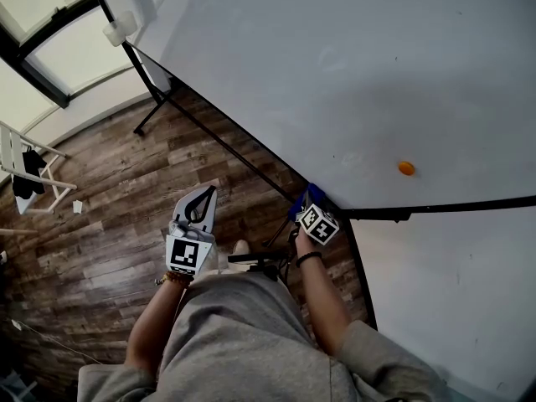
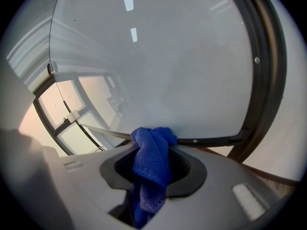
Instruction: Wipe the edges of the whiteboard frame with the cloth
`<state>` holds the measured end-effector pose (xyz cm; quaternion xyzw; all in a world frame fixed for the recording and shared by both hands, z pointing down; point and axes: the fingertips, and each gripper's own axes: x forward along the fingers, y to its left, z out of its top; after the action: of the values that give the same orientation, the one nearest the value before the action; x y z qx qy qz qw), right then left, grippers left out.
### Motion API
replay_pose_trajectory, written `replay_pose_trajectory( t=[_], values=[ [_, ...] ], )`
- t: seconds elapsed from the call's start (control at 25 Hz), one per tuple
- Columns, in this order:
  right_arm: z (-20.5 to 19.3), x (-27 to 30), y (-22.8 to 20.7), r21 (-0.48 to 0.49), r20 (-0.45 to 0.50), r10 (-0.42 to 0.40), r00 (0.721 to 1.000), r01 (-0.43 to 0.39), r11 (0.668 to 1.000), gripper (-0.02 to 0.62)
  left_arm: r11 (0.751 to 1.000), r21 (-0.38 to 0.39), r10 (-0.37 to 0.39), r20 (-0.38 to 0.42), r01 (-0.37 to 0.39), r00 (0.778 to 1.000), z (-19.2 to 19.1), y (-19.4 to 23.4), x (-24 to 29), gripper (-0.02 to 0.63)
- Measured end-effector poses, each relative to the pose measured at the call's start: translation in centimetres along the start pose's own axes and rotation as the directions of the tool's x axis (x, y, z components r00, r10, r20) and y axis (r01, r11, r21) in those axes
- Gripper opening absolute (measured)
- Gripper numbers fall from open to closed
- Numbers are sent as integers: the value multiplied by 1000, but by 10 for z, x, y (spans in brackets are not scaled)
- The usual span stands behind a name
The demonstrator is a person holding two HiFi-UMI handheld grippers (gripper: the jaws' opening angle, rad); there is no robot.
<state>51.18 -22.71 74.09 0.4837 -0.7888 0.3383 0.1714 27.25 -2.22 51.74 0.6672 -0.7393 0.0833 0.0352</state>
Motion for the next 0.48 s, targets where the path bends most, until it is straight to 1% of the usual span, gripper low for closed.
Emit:
replay_pose_trajectory(
  t=[0.08,0.36,0.48],
  values=[
    [-2,4,1,3,0,5,1000,-5,1000,140,1000,-10,-3,-6,3,1000,-1,0,2,9],
    [-1,10,16,-2,-5,7,1000,-7,1000,140,1000,9,11,6,-11,1000,4,21,2,9],
    [-1,14,21,-7,-6,9,1000,-9,1000,140,1000,-5,20,6,-20,1000,6,28,2,9]
  ],
)
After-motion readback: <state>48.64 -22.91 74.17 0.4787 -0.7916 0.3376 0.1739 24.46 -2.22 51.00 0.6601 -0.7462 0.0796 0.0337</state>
